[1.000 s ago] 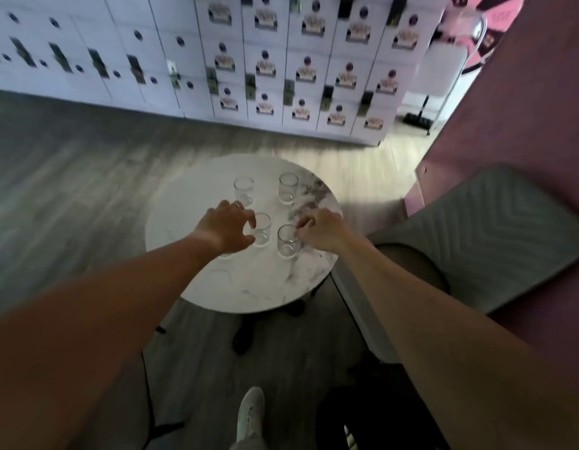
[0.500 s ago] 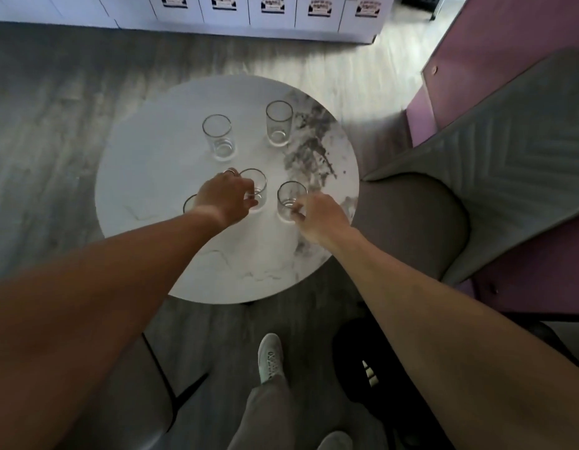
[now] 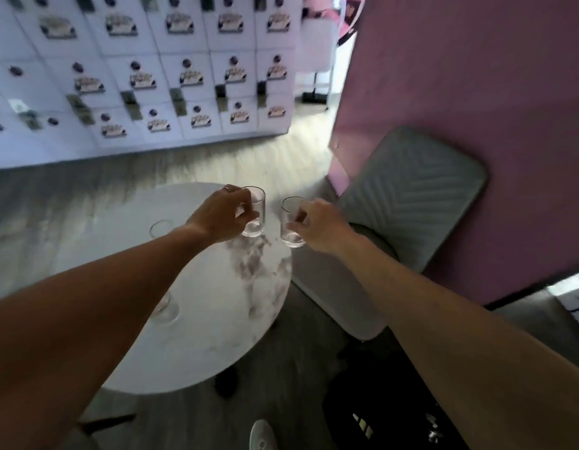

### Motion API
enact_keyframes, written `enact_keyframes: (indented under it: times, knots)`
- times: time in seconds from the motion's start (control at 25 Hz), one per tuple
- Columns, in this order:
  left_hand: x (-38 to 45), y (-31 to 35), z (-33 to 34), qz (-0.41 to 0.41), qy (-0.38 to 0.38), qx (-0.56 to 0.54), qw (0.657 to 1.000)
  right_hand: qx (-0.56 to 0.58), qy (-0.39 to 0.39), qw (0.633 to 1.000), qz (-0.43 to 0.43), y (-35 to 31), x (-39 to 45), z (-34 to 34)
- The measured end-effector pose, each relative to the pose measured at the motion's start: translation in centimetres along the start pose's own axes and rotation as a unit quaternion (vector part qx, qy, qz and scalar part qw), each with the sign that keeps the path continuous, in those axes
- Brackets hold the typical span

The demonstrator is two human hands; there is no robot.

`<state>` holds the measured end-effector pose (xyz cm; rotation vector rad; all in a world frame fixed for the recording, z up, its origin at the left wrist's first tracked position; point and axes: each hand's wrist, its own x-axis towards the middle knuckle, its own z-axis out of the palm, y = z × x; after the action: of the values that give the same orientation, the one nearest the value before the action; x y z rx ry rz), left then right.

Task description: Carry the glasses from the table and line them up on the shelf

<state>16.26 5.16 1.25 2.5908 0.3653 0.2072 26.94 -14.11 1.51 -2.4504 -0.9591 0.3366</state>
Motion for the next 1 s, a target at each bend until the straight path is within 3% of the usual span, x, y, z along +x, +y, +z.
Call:
enact_keyframes:
  times: [0.2, 0.48, 0.72, 1.0]
  knots:
    - [3.2, 15.9, -1.6, 0.152, -0.009, -0.043, 0.987, 0.017, 0.154, 0.985, 0.072, 3.9, -9.5, -13.7]
    - [-3.3, 43.0, 4.2, 0.351, -0.063, -0.073, 0.931, -0.011, 0.312, 0.927, 0.209, 11.8, -35.1, -26.9]
    - [-15.2, 63.9, 10.8, 0.499, -0.158, -0.115, 0.844, -0.056, 0.407, 0.853, 0.323, 16.9, -60.0, -31.7]
    - [-30.4, 83.0, 18.5, 0.614, -0.25, -0.17, 0.729, -0.09, 0.507, 0.725, 0.457, 19.3, -83.0, -33.8]
